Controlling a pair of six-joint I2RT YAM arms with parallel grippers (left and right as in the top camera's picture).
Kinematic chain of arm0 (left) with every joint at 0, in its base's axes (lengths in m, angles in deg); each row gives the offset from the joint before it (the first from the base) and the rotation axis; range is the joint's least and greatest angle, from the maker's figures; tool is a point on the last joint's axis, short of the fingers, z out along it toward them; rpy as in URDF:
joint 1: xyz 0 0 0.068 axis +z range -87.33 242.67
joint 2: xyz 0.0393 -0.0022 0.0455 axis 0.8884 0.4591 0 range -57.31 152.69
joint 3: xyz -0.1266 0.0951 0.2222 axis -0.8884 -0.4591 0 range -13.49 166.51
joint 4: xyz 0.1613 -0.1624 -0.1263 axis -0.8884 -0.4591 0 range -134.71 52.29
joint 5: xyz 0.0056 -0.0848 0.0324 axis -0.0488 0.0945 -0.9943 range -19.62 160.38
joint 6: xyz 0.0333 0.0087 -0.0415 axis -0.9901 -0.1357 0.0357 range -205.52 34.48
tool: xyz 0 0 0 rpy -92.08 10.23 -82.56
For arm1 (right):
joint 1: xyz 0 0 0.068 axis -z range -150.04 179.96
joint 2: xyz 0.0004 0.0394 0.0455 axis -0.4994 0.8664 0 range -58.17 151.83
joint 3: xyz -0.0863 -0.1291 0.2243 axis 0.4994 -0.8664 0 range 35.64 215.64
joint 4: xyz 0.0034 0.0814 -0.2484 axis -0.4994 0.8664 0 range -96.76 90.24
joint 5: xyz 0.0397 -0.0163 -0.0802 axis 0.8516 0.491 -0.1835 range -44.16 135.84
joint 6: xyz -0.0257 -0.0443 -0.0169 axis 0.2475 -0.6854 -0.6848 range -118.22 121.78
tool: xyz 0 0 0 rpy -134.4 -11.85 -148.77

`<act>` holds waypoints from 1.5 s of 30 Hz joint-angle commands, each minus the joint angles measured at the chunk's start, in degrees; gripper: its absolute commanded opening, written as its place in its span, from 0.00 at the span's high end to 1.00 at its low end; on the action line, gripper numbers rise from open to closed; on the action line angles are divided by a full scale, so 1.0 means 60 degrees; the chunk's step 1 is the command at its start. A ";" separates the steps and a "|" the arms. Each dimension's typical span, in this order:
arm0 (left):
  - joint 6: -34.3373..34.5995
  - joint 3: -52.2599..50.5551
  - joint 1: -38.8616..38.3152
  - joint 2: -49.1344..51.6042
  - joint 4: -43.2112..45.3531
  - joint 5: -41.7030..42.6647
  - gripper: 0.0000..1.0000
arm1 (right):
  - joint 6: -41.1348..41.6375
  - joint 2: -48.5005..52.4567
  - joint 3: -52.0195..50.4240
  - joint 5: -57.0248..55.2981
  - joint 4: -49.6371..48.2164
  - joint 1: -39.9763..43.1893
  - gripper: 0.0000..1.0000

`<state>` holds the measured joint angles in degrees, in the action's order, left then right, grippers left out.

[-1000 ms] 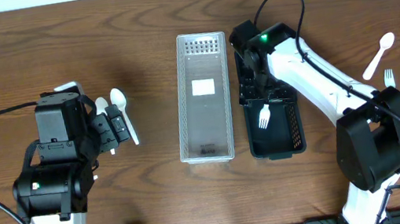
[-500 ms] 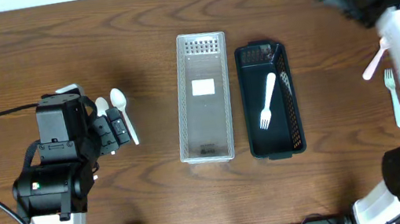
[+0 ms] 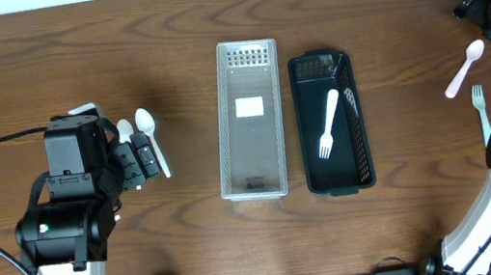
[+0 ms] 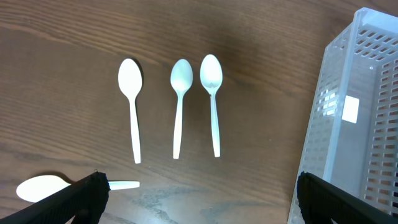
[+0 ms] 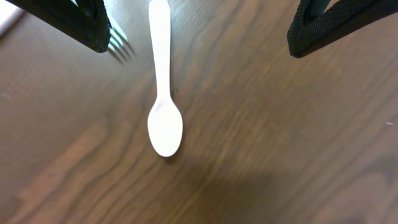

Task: Pack container
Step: 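Grasp the white spoon on the right with the right gripper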

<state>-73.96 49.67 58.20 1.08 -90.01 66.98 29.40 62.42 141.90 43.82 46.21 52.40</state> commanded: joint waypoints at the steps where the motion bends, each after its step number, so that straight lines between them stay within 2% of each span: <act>1: -0.0171 0.0182 0.0073 -0.0015 -0.0029 -0.0117 0.02 | -0.0761 0.0379 -0.0036 0.0386 -0.0160 0.0321 0.05; 4: -0.0168 0.0182 0.0073 -0.0015 -0.0029 -0.0113 0.02 | -0.0758 0.0758 -0.0036 0.0390 -0.0299 0.0583 0.01; 22: -0.0164 0.0186 0.0073 -0.0015 -0.0025 -0.0113 0.02 | -0.1439 0.2248 -0.0036 0.0601 -0.1045 0.0743 0.01; 30: -0.0164 0.0182 0.0073 -0.0015 -0.0029 -0.0113 0.02 | -0.1836 0.2313 -0.0040 0.0590 -0.1592 0.0590 0.07; 42: -0.0164 0.0182 0.0073 -0.0015 -0.0029 -0.0113 0.02 | -0.2204 0.2586 -0.0055 0.0579 -0.1570 0.0572 0.05; 45: -0.0164 0.0182 0.0073 -0.0015 -0.0025 -0.0113 0.01 | -0.2262 0.2586 -0.0058 0.0477 -0.1545 0.0572 0.08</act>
<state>-73.96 49.67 58.18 1.08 -90.03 66.98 17.22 76.43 141.88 46.88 36.70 56.29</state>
